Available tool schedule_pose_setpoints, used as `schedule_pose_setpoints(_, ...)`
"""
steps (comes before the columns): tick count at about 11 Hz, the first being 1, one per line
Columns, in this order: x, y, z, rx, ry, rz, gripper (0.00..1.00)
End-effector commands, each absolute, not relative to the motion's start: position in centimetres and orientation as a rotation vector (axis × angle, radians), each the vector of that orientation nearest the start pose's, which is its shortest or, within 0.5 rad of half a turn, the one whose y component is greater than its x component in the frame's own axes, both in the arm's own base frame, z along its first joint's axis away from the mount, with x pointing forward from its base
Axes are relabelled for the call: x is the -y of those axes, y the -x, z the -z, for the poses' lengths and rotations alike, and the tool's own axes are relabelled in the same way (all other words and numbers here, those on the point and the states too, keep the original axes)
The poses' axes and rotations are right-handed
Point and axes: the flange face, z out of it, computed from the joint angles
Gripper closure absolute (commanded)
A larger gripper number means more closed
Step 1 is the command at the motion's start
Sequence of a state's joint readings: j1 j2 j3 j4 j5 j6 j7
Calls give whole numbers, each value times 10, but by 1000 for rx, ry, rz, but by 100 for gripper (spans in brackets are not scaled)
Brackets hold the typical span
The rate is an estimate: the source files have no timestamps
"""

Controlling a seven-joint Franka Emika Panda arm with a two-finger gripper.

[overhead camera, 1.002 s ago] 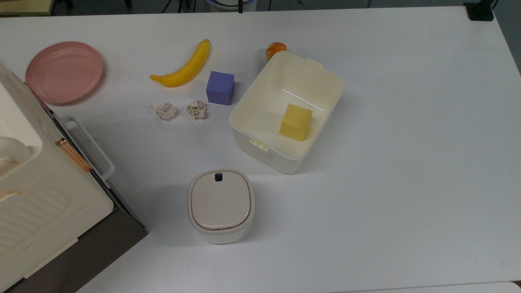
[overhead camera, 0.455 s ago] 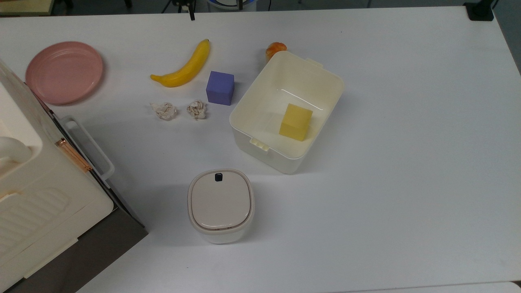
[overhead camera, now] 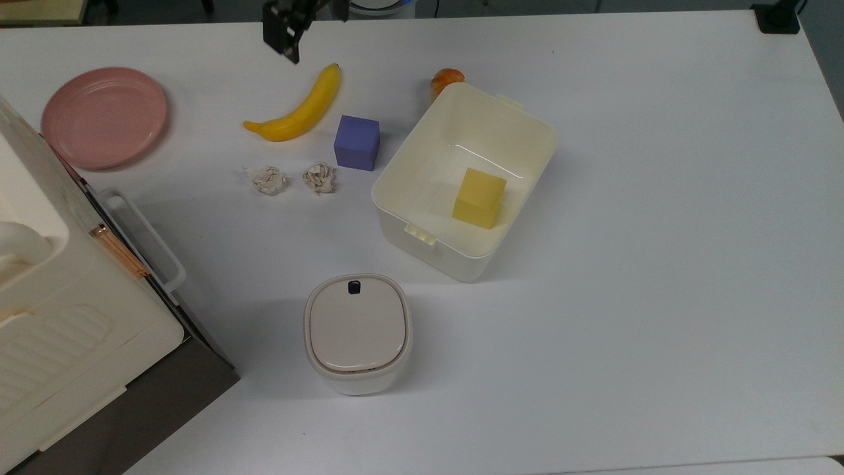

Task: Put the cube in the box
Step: 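Move the open gripper down over the purple cube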

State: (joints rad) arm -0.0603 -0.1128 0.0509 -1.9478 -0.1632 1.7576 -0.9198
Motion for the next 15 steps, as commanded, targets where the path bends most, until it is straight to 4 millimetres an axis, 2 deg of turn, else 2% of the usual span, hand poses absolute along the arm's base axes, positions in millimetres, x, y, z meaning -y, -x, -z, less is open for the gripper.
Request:
schedule_pose_setpoints(1,11,-528,-476,1836,2739,-380,0)
schedule_pose_setpoints(2,7,-532,-466,1898,2685,-397,0)
schedule_pose_setpoints(5,-4,-533,-442,1945,2646,-391,0)
schedule_pose_setpoints(7,-11,-528,-416,1976,2635,-321,0)
schedule_pose_setpoints(8,-13,-528,-411,1946,2636,-286,0)
schedule_pose_setpoints(11,-22,-528,-412,1796,2622,-153,0)
schedule_pose_setpoints(15,-22,-531,-403,1803,2607,-143,0)
